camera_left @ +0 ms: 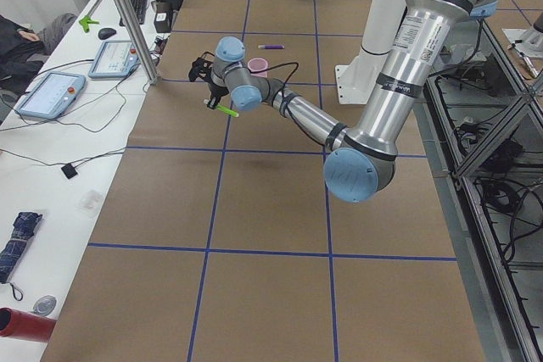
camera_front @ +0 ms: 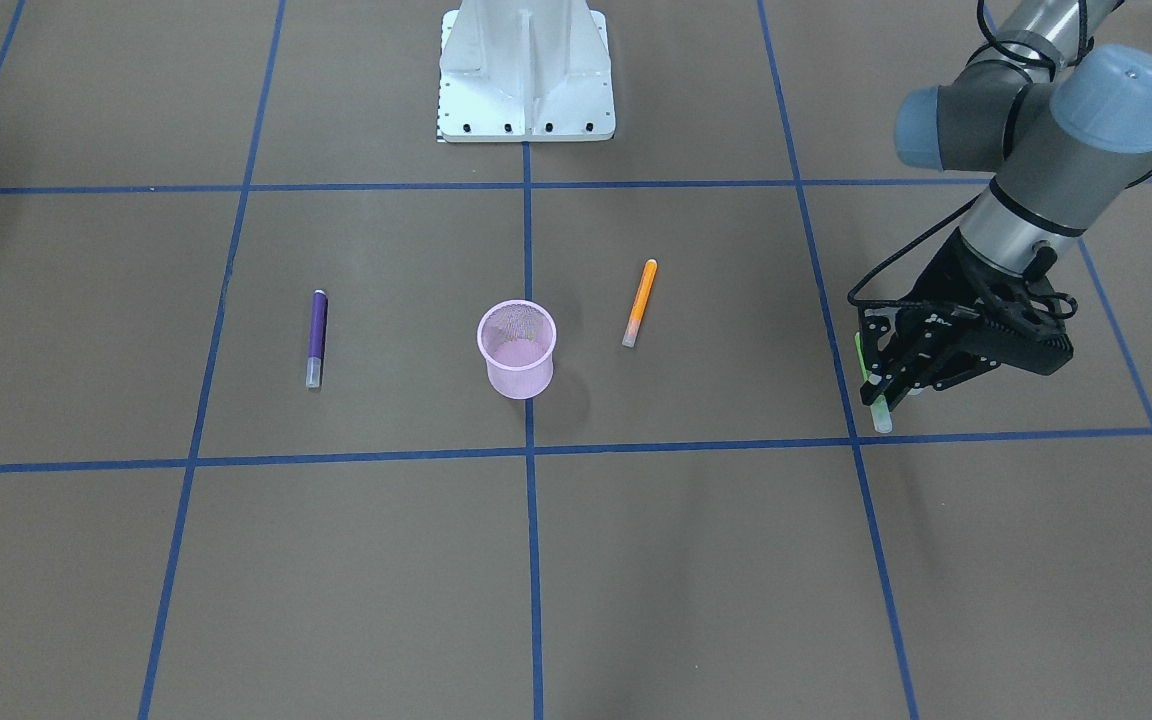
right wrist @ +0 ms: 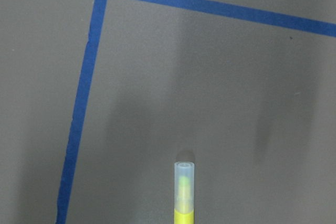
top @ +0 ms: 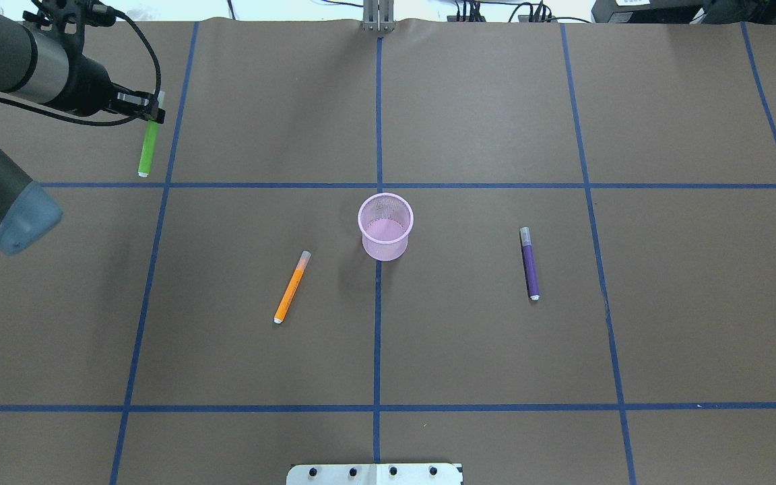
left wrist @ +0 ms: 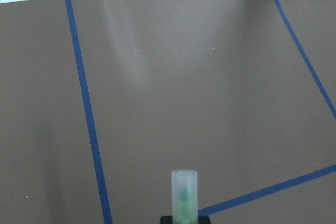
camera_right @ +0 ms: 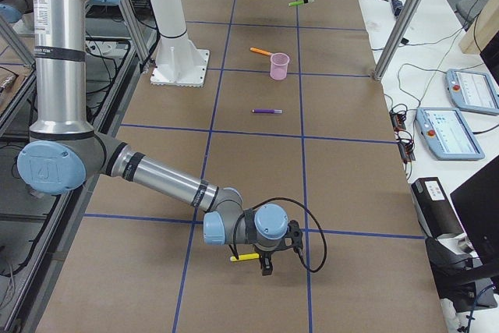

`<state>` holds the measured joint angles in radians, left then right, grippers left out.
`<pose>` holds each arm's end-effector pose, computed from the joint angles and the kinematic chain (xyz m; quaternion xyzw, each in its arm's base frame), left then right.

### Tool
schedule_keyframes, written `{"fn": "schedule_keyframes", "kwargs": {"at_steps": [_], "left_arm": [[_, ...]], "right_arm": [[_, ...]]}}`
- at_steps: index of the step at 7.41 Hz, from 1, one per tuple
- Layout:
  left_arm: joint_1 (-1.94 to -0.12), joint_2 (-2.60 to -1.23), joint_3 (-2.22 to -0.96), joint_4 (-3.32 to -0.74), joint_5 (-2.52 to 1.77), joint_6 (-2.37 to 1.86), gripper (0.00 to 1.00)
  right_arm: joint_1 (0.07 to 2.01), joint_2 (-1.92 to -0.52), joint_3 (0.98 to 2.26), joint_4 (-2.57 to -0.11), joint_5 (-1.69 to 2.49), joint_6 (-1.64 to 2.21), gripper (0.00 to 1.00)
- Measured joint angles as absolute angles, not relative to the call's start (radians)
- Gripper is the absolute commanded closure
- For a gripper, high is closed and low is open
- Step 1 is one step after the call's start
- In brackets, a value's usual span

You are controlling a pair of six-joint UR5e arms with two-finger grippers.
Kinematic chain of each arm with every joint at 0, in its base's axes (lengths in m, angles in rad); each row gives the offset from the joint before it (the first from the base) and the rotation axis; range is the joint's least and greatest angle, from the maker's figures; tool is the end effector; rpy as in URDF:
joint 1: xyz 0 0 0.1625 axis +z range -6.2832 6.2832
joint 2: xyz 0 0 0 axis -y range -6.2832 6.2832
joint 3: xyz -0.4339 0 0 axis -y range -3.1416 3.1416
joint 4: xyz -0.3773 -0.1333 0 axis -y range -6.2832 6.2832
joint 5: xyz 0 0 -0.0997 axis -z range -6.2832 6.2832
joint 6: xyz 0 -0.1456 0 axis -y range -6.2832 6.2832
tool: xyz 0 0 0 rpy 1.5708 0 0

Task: Collect pens into pen holder

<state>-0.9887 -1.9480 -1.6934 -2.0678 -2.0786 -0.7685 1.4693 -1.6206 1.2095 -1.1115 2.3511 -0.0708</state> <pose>0.3062 -0.5789 0.3704 0.2232 0.4615 0.0404 0.8577 -0.0127 -0.4298 0.8452 0.0164 -0.3805 -0.0887 0.9204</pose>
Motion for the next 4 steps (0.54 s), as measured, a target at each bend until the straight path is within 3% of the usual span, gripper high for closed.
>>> {"fn": "schedule_keyframes", "kwargs": {"at_steps": [4], "left_arm": [[-0.988, -1.952, -1.683, -2.068, -2.079, -0.761, 1.00]], "right_arm": [[1.443, -1.615, 1.181, -1.112, 2.349, -0.071, 0.00]]}}
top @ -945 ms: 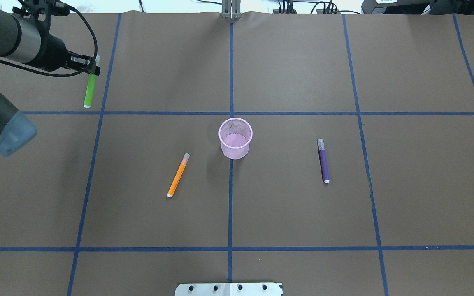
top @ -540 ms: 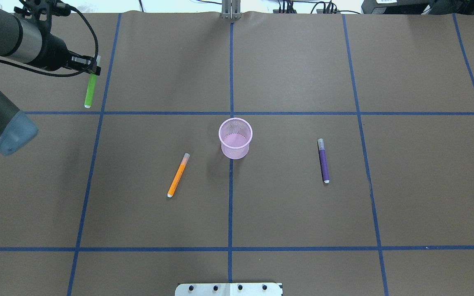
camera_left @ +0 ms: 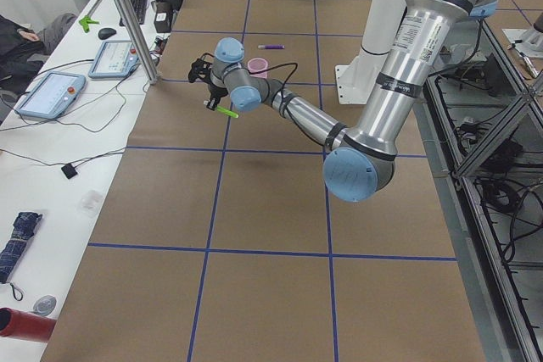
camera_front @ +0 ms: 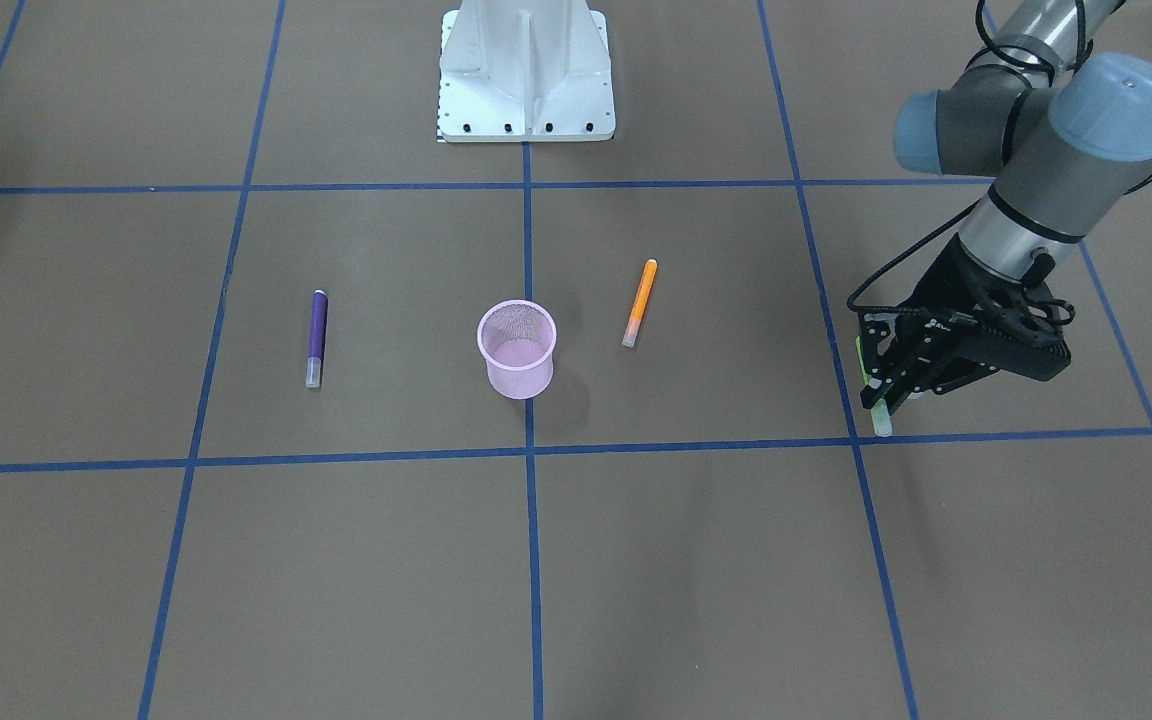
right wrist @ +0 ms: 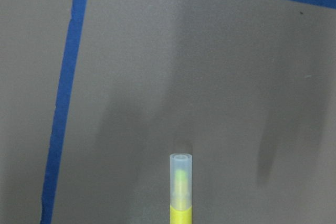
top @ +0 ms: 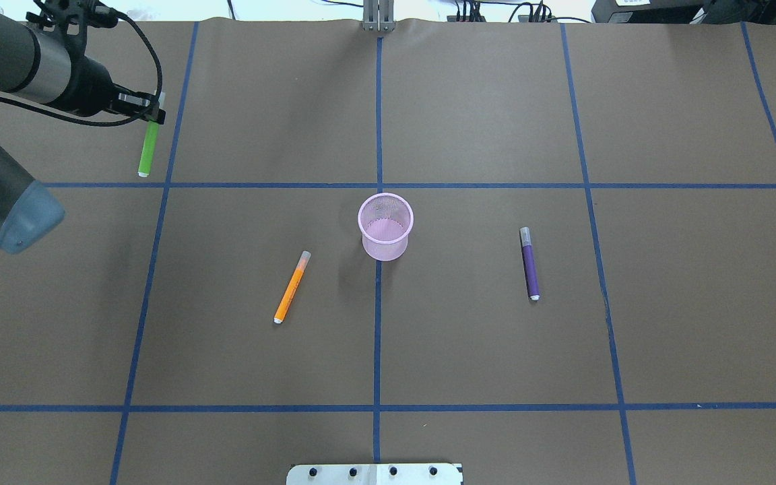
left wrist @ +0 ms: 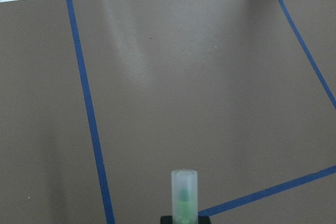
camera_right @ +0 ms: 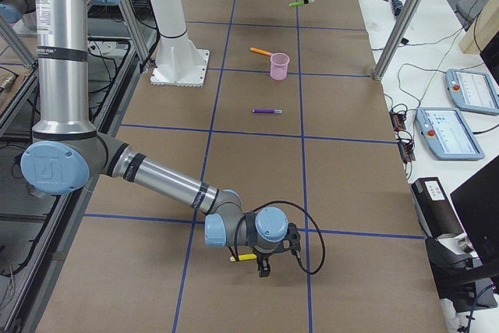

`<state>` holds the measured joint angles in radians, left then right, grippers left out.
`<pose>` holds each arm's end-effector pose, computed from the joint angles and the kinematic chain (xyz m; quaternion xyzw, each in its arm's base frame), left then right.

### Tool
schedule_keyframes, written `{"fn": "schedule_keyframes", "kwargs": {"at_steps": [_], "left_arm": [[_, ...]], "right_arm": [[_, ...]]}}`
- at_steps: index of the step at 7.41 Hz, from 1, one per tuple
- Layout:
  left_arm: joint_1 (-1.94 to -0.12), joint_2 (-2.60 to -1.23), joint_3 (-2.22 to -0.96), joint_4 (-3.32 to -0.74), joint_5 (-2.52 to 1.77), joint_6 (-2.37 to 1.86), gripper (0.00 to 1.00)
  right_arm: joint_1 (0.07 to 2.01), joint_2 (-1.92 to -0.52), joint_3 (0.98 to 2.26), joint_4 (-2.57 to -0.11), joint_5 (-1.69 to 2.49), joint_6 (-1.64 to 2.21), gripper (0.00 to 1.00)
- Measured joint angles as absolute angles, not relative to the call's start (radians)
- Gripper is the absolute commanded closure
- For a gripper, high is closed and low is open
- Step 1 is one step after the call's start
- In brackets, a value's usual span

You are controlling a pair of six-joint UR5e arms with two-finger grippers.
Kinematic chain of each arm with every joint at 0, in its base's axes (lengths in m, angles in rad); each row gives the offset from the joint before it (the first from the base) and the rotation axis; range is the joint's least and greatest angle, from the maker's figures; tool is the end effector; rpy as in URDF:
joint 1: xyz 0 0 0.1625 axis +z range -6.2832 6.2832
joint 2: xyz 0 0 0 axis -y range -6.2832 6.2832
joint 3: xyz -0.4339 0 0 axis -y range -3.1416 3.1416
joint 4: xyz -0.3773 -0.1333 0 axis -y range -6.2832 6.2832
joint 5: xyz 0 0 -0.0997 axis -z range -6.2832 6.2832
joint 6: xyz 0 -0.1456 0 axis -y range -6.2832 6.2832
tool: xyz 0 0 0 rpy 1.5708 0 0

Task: Collect pens into pen holder

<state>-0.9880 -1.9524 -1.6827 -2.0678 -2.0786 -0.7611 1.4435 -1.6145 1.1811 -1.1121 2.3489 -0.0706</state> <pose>0.3083 -0.5812 0.3728 0.2224 0.4593 0.0431 0.8589 -0.0232 -0.4263 0.8556 0.0009 -0.3795 -0.0962 0.9202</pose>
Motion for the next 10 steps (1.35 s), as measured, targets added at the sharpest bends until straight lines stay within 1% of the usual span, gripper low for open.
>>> {"fn": "schedule_keyframes", "kwargs": {"at_steps": [2, 3, 4, 5, 7, 10], "left_arm": [[-0.988, -1.953, -1.678, -2.068, -2.079, -0.760, 1.00], [-0.989, -1.953, -1.677, -2.068, -2.079, -0.759, 1.00], [-0.989, -1.953, -1.677, -2.068, -2.079, -0.758, 1.00], [-0.989, -1.953, -1.677, -2.068, -2.079, -0.758, 1.00], [-0.989, -1.953, -1.677, -2.068, -2.079, -0.758, 1.00], [-0.989, -1.953, -1.675, -2.068, -2.079, -0.758, 1.00]], "right_arm": [[1.426, -1.609, 1.162, -1.112, 2.347, -0.071, 0.00], [1.421, -1.608, 1.156, -1.112, 2.347, -0.071, 0.05], [1.419, -1.607, 1.151, -1.112, 2.347, -0.071, 0.21], [1.417, -1.606, 1.146, -1.113, 2.347, -0.071, 0.41], [1.416, -1.599, 1.139, -1.114, 2.347, -0.071, 0.47], [1.413, -1.594, 1.137, -1.115, 2.347, -0.071, 0.47]]}}
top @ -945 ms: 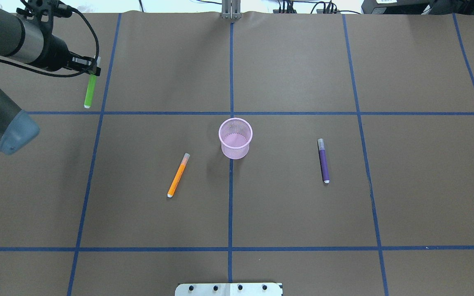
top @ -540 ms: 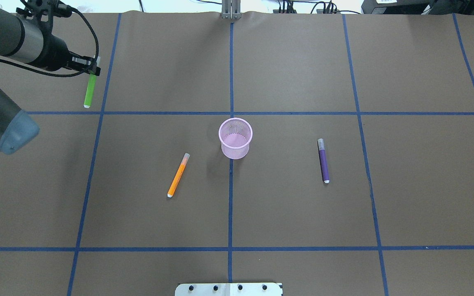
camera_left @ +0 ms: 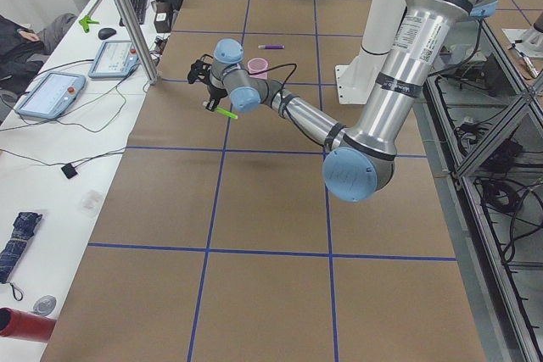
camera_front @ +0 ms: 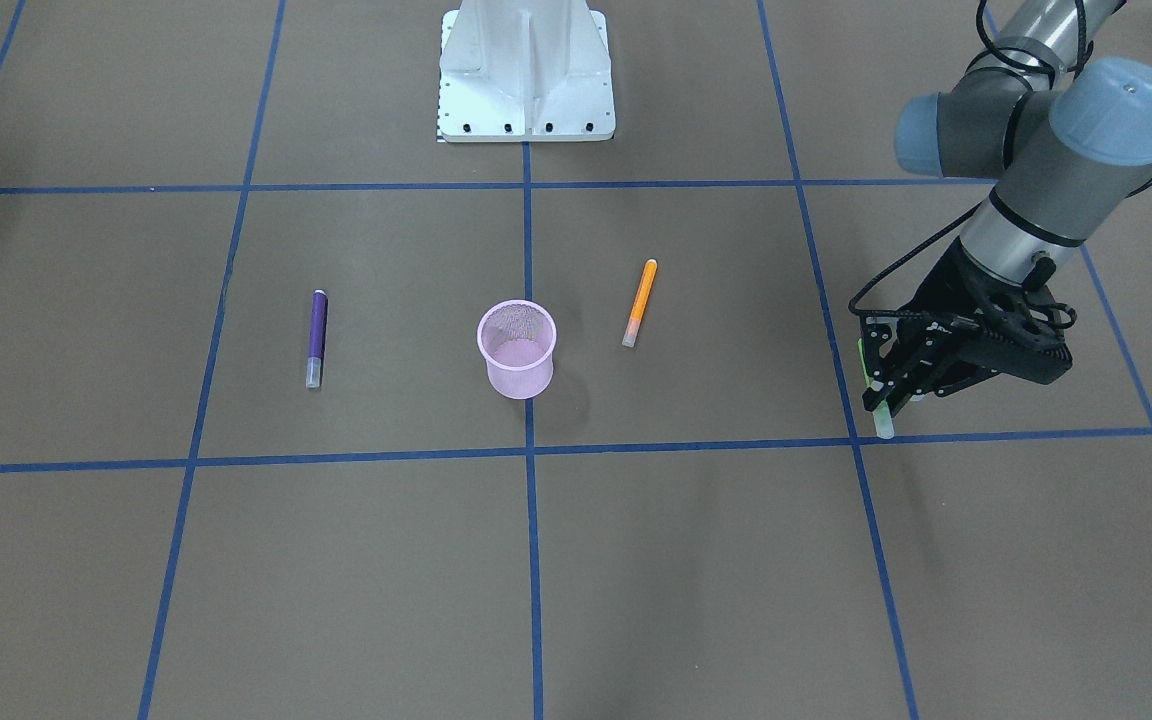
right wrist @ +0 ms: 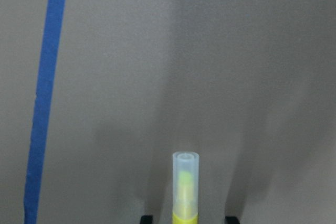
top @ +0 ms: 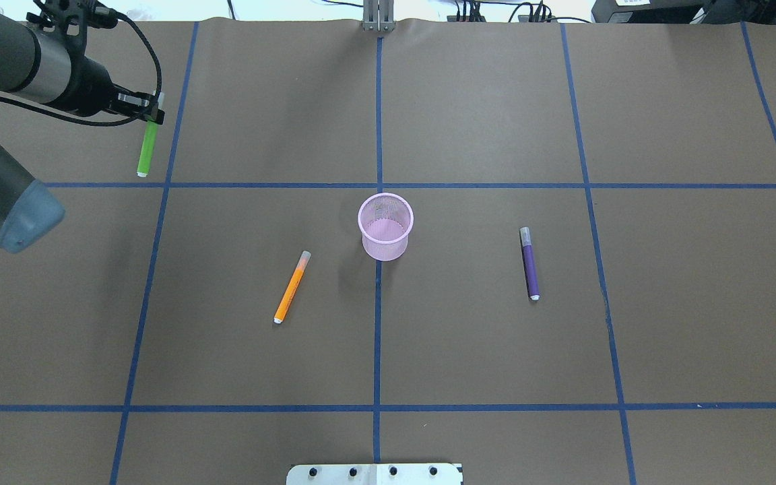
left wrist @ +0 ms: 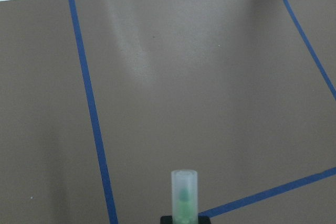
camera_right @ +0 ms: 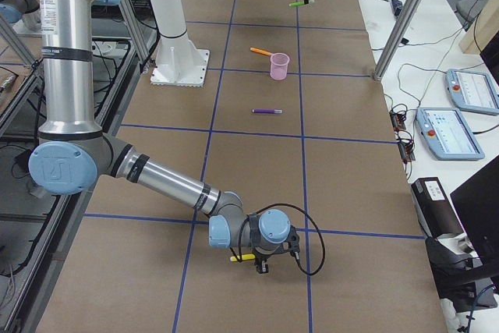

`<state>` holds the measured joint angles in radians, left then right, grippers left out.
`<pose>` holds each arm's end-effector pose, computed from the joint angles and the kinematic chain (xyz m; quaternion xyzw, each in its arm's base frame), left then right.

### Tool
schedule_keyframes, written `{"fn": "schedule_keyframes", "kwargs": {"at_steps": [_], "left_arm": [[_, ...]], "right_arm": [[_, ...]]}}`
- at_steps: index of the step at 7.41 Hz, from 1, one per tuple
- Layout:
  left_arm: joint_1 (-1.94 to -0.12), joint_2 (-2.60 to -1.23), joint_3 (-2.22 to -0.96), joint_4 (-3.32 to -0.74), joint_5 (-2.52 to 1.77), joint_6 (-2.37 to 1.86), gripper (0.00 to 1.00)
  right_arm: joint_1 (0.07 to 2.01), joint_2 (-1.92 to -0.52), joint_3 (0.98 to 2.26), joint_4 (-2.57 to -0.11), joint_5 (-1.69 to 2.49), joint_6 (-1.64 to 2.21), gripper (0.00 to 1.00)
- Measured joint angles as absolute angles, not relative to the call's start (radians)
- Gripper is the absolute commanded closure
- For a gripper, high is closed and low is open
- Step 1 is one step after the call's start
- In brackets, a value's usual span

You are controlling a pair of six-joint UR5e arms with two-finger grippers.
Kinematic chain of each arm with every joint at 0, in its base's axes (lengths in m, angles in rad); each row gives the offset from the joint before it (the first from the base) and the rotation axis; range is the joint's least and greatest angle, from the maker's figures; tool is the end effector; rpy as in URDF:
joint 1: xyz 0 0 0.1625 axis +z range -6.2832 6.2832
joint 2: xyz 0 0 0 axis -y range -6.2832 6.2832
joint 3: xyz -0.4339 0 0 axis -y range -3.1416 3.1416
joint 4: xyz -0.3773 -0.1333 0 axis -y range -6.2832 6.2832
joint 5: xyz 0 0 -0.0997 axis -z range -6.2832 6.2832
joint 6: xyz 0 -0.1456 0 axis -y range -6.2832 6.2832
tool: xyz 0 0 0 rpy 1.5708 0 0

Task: Collect pens into pen holder

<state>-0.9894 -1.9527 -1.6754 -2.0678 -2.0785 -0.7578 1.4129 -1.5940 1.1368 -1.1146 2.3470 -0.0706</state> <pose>0.3082 -0.5829 0.3762 0.2210 0.4572 0.0430 0.8604 -0.0364 -0.4277 0.8668 -0.0170 -0.3781 -0.1053 0.9196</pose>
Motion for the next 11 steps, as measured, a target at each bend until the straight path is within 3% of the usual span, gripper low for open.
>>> {"fn": "schedule_keyframes", "kwargs": {"at_steps": [11], "left_arm": [[-0.989, -1.953, -1.675, -2.068, -2.079, -0.758, 1.00]], "right_arm": [[1.410, -1.591, 1.132, -1.118, 2.347, -0.076, 0.49]]}}
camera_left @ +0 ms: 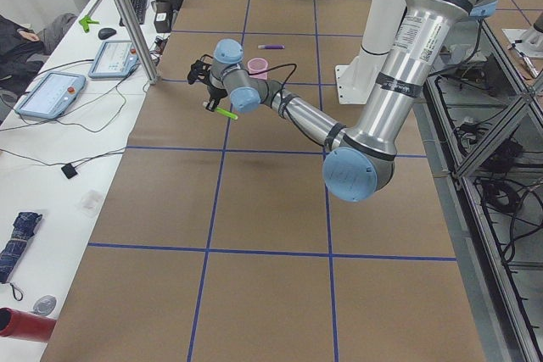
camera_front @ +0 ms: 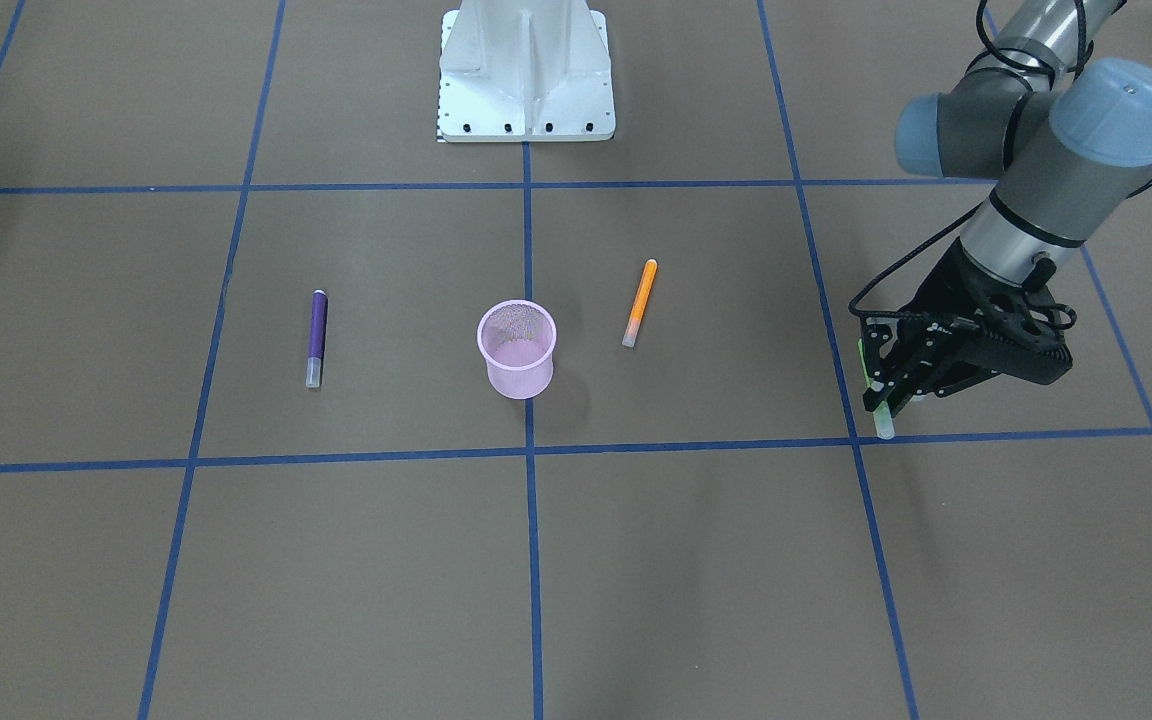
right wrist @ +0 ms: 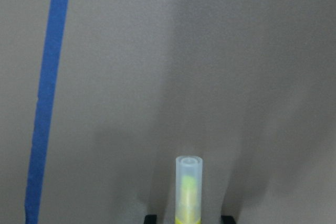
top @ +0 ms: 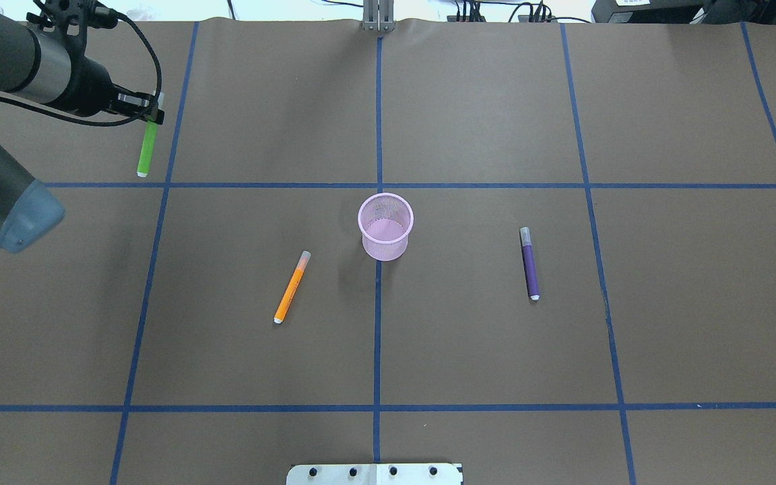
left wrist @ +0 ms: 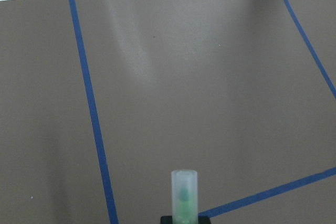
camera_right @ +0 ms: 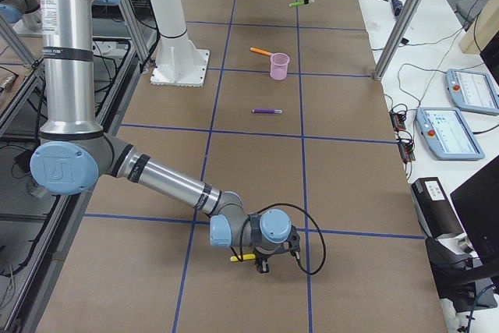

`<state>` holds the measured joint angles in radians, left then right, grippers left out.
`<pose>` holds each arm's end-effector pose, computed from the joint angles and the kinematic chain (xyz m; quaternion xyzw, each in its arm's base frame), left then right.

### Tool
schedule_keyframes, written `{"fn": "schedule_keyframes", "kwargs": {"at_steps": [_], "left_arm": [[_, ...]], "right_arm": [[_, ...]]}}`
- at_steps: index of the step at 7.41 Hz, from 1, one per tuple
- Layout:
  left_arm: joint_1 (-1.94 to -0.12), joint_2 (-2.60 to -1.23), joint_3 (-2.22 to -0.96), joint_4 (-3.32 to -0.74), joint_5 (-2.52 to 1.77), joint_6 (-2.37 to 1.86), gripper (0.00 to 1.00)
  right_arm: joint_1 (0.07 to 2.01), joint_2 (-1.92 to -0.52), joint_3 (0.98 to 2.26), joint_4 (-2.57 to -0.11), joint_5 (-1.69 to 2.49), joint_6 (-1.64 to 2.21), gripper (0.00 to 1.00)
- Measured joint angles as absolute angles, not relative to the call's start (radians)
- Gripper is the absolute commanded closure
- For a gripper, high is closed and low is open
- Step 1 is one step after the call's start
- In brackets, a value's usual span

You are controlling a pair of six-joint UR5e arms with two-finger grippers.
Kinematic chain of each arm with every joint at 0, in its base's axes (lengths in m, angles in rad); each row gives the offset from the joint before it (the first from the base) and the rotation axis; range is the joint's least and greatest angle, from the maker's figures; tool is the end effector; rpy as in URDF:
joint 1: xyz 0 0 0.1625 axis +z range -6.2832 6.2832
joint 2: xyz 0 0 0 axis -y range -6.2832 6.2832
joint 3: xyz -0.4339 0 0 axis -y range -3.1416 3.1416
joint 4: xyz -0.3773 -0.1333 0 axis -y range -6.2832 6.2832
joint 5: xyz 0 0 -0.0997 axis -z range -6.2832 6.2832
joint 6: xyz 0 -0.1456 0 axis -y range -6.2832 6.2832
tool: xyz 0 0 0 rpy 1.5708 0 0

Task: Collect pens into pen holder

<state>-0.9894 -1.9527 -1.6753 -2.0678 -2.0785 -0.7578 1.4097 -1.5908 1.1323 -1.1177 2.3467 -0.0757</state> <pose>0.3083 -0.5829 0.3763 0.2209 0.4572 0.0429 0.8604 -0.0379 -0.4283 0.8678 -0.0186 -0.3778 -0.1083 0.9193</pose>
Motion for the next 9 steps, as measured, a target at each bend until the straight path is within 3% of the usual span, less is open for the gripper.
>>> {"fn": "schedule_keyframes", "kwargs": {"at_steps": [1, 4, 7, 9], "left_arm": [[-0.989, -1.953, -1.676, -2.068, -2.079, -0.758, 1.00], [-0.991, -1.953, -1.678, -2.068, -2.079, -0.758, 1.00], [-0.991, -1.953, -1.678, -2.068, -2.079, -0.758, 1.00], [-0.991, -1.953, -1.678, -2.068, -2.079, -0.760, 1.00]], "right_arm": [[1.410, -1.591, 1.133, -1.118, 2.345, -0.075, 0.50], [1.410, -1.591, 1.135, -1.118, 2.322, -0.073, 0.67], [1.410, -1.590, 1.135, -1.117, 2.318, -0.072, 0.67], [1.410, -1.589, 1.138, -1.117, 2.318, -0.071, 1.00]]}}
